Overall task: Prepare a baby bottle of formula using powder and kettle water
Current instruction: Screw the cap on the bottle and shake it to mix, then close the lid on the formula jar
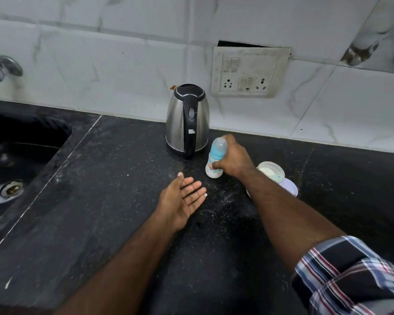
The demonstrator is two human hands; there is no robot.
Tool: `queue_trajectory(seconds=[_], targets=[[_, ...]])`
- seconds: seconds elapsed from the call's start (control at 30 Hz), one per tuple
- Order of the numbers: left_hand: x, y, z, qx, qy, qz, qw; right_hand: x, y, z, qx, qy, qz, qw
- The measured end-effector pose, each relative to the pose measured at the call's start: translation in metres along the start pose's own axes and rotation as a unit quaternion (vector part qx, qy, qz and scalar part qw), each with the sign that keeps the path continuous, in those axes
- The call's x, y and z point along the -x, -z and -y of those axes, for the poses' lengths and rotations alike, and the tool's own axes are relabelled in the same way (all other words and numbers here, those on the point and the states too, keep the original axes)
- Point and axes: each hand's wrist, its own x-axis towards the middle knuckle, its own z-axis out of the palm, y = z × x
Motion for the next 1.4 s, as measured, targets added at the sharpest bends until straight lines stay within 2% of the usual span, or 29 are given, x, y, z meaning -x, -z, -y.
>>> queue_trajectory(seconds=[0.57, 0.73, 0.83, 0.93, 1.0, 1.1, 1.17, 1.23, 1.3, 1.4], targets=[[-0.001, -0.006, 0.008, -0.017, 0.011, 0.004, 1.000, 0.016, 0.005, 0.006, 0.021, -0.047, 0.007, 0.999], [0.006, -0.019, 0.018, -0.049, 0.017, 0.011, 0.999, 0.028, 0.031, 0.008, -0.010, -0.044, -0.096, 0.994], [0.012, -0.033, 0.027, -0.069, 0.016, 0.031, 0.997, 0.039, 0.046, 0.013, -0.019, -0.027, -0.120, 0.992], [0.018, -0.045, 0.037, -0.110, -0.004, 0.051, 0.993, 0.052, 0.057, 0.016, -0.005, 0.015, -0.068, 0.998], [0.021, -0.052, 0.042, -0.142, -0.018, 0.063, 0.988, 0.062, 0.067, 0.011, -0.058, 0.038, -0.042, 0.997], [0.023, -0.058, 0.052, -0.175, -0.033, 0.074, 0.981, 0.078, 0.091, -0.005, -0.165, 0.045, -0.115, 0.978], [0.023, -0.063, 0.059, -0.202, -0.049, 0.077, 0.975, 0.087, 0.110, -0.027, -0.205, 0.026, -0.169, 0.964], [0.021, -0.069, 0.067, -0.234, -0.067, 0.081, 0.966, 0.092, 0.125, -0.056, -0.221, -0.013, -0.187, 0.957], [0.020, -0.076, 0.075, -0.269, -0.084, 0.079, 0.956, 0.097, 0.130, -0.089, -0.171, -0.067, -0.176, 0.967], [0.016, -0.088, 0.086, -0.312, -0.109, 0.080, 0.940, 0.104, 0.123, -0.132, -0.037, -0.127, -0.113, 0.985]])
